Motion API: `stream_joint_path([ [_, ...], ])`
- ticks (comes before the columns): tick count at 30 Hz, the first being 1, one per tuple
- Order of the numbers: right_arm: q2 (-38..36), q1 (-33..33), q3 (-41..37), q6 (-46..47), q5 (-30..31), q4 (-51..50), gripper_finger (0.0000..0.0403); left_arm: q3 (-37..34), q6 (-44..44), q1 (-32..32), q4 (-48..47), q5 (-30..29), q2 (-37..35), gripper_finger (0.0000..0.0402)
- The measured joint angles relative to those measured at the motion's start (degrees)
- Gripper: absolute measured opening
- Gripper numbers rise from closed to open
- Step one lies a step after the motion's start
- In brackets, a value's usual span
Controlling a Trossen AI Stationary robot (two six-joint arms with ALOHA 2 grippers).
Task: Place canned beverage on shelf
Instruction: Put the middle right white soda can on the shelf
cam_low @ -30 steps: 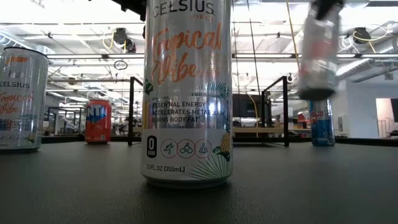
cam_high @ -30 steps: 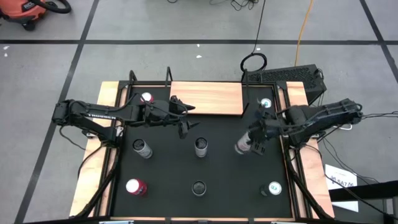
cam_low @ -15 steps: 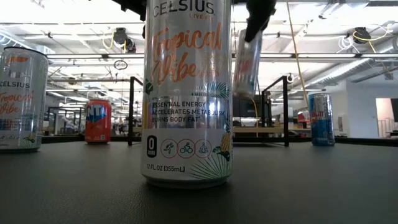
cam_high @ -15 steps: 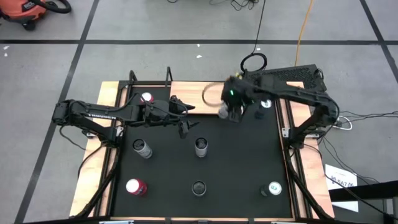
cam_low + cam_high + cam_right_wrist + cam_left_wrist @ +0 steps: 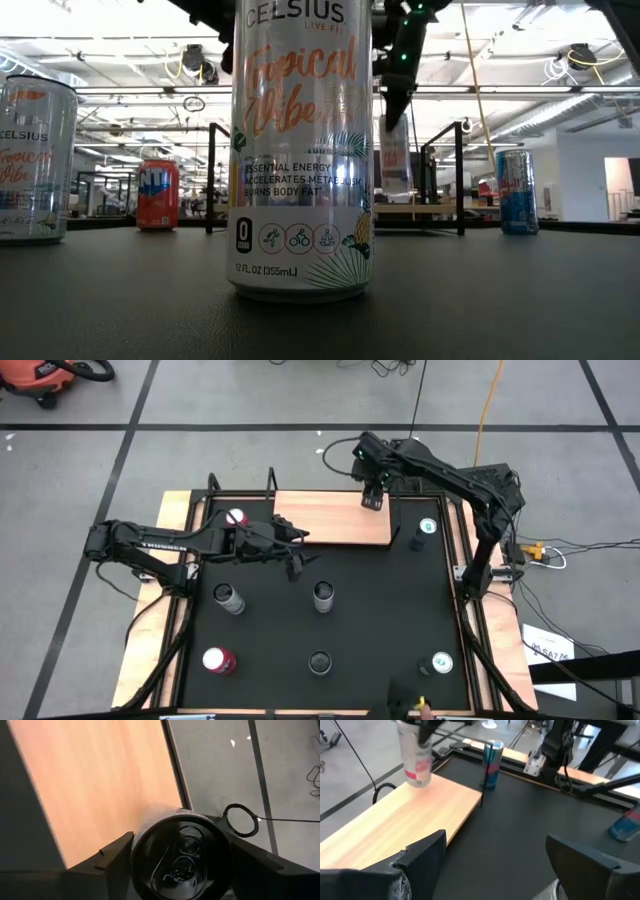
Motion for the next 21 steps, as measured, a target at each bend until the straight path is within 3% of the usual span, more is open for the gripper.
stream_joint_path([
  [12,3.02,-7.25,0.38,-0.93,-10.29,1.35,0.0248,-0.02,0.02,0.02,-1.19,-1.02,0.0,0.0343],
  [21,2.91,-8.47,0.38,-1.53,-13.21,1.29,0.027,-0.02,-0.02,1.33,-1.18,-1.18,0.0,0.0343],
])
